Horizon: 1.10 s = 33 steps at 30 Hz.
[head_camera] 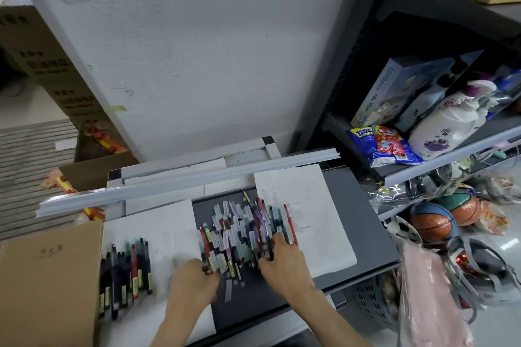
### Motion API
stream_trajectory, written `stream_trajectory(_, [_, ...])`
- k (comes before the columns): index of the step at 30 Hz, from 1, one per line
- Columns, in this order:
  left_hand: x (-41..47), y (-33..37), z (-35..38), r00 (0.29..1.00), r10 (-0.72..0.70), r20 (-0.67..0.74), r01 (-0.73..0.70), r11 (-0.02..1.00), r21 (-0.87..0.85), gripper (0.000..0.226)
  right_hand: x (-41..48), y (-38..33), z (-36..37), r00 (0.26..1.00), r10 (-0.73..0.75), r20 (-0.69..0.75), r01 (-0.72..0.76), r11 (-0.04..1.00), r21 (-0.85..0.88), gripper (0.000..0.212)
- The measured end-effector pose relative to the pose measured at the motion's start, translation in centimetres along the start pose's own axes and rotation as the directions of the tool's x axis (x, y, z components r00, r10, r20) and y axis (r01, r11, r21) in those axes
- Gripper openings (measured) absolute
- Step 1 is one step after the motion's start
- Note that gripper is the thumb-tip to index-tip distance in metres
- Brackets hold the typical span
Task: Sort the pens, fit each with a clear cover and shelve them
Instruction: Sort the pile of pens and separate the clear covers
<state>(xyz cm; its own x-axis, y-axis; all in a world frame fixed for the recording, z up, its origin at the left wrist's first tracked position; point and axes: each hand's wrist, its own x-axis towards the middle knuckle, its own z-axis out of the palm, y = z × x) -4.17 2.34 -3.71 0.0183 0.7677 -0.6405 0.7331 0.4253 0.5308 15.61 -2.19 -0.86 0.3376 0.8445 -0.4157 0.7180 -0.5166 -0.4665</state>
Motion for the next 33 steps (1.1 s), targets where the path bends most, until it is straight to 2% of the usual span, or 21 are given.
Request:
stream_trajectory(3, [0.7, -0.4, -0.2, 0.999, -0.023, -0.035, 0.019, 0.993, -0.120, 0.009, -0.1, -0.6, 0.1, 0.999, -0.038, 0.004, 0.038, 0.999, -0.011, 0.025])
stream_trajectory(8, [1.3, 0.2, -1.1, 0.996, -0.054, -0.065, 0.033, 0.956, -0.292, 0.012, -0.2, -1.8, 0.7, 0.986, -0.162, -0.025, 0.161, 0.986, -0.046, 0.007])
stream_trajectory(9, [1.3, 0.4, -1.3, 0.996, -0.047, -0.075, 0.024, 0.957, -0.288, 0.013, -0.2, -1.9, 1.1, 0.982, -0.181, -0.050, 0.179, 0.982, -0.053, 0.009])
stream_trajectory(10, [1.3, 0.6, -1.5, 0.995, -0.042, -0.087, 0.017, 0.961, -0.274, 0.016, -0.2, -2.0, 1.3, 0.989, -0.137, -0.049, 0.137, 0.990, 0.007, 0.013])
stream_trajectory(12, [1.4, 0.8, -2.1, 0.991, -0.029, -0.127, -0.004, 0.968, -0.251, 0.020, -0.2, -2.2, 1.7, 0.996, -0.089, 0.016, 0.087, 0.994, 0.070, 0.022])
stream_trajectory(17, [1.7, 1.3, -3.2, 0.986, -0.021, -0.164, -0.023, 0.965, -0.261, 0.023, 0.3, -3.1, 2.1, 0.997, -0.055, 0.060, 0.042, 0.978, 0.205, 0.023])
stream_trajectory(24, [1.9, 1.9, -3.1, 0.968, 0.052, -0.247, -0.059, 0.998, -0.021, 0.026, 1.0, -3.6, 2.7, 0.999, -0.049, 0.002, 0.048, 0.983, 0.176, 0.016])
stream_trajectory(29, [2.7, 1.8, -2.9, 0.965, 0.060, -0.255, -0.052, 0.998, 0.037, 0.031, 1.0, -4.1, 2.9, 0.999, -0.040, -0.004, 0.040, 0.986, 0.161, 0.013])
stream_trajectory(33, [2.7, 2.1, -3.1, 0.969, 0.038, -0.243, -0.039, 0.999, 0.002, 0.033, 0.9, -4.3, 2.8, 0.998, -0.058, -0.015, 0.060, 0.986, 0.156, 0.011])
